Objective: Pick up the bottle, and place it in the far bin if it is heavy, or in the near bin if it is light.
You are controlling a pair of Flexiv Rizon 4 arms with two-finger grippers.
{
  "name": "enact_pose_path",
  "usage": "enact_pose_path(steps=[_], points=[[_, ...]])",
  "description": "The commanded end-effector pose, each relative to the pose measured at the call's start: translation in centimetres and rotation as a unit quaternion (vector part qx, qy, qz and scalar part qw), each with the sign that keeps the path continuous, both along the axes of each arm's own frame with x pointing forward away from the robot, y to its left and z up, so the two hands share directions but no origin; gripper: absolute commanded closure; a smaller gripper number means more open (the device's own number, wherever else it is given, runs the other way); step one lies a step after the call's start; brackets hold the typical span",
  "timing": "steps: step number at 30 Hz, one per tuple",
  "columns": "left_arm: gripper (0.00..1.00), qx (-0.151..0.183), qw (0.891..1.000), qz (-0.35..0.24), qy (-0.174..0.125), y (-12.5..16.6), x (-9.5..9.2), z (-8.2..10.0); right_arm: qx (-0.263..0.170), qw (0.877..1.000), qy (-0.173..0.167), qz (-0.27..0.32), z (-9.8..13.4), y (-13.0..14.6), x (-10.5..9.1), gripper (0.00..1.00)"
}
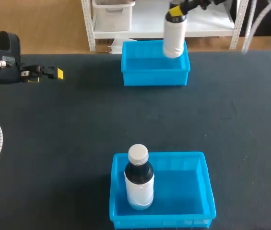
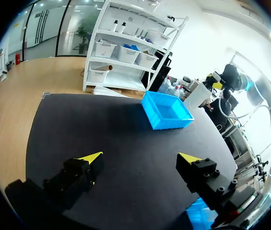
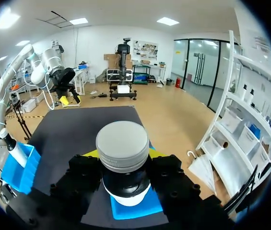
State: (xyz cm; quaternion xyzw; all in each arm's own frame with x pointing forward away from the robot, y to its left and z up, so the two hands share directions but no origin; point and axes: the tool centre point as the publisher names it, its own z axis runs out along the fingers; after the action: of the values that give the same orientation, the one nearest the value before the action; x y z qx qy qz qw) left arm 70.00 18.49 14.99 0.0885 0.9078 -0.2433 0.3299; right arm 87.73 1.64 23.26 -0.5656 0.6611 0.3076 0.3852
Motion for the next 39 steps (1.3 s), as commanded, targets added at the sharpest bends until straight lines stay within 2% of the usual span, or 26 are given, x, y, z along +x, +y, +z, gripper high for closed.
enact_pose_path(steps=[1, 10, 17, 25, 39], points=[[0.0, 0.0, 1.0, 0.0, 0.0, 0.0, 0.0, 0.0, 0.0, 0.998, 0.023, 0.053, -1.0, 2.7, 2.0, 1.0], [0.0, 0.0, 1.0, 0.0, 0.0, 0.0, 0.0, 0.0, 0.009, 0.995, 0.034, 0.098, -3.8, 6.8, 2.8, 1.0], [0.0, 0.0, 1.0, 0.0, 0.0, 0.0, 0.0, 0.0, 0.009, 0.992, 0.05, 0.116, -6.5, 8.7, 3.5, 1.0], [0.0, 0.0, 1.0, 0.0, 0.0, 0.0, 0.0, 0.0, 0.005, 0.99, 0.063, 0.126, -8.6, 9.5, 3.5, 1.0], [0.0, 0.0, 1.0, 0.0, 0.0, 0.0, 0.0, 0.0, 0.006, 0.989, 0.071, 0.133, -10.5, 9.9, 3.8, 1.0]])
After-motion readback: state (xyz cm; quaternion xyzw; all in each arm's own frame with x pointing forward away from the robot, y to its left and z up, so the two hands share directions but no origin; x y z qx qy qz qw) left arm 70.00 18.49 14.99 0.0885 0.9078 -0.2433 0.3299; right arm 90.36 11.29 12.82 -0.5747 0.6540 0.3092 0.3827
